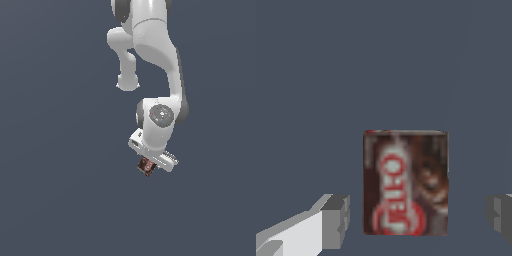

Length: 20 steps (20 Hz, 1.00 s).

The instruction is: Pick up the object and move it to a goal position.

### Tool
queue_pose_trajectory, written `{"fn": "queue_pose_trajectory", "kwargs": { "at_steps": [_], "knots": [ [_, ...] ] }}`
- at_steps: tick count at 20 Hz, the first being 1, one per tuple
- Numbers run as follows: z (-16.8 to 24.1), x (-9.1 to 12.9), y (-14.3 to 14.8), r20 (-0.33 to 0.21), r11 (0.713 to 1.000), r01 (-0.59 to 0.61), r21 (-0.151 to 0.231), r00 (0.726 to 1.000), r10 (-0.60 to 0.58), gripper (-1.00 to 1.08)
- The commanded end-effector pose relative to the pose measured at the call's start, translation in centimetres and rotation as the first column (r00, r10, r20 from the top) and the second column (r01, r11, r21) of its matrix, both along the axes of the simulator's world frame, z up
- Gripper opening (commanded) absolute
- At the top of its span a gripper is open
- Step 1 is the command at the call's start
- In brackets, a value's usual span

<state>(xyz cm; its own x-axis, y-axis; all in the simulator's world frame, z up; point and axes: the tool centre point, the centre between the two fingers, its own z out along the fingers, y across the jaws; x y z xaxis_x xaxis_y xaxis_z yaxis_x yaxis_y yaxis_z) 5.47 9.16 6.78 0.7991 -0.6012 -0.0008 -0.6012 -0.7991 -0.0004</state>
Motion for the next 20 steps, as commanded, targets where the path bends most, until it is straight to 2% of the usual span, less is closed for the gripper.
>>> {"fn": "queue_pose_trajectory", "kwargs": {
  "at_steps": [1, 8, 20],
  "knots": [
    [-0.2, 0.1, 0.1, 0.0, 1.0, 0.012, -0.001, 1.0, -0.012, 1.0],
    [-0.8, 0.0, 0.2, 0.0, 1.0, 0.011, -0.001, 1.0, -0.011, 1.0],
    [-5.2, 0.0, 0.2, 0.0, 1.0, 0.014, -0.001, 1.0, -0.014, 1.0]
  ]
}}
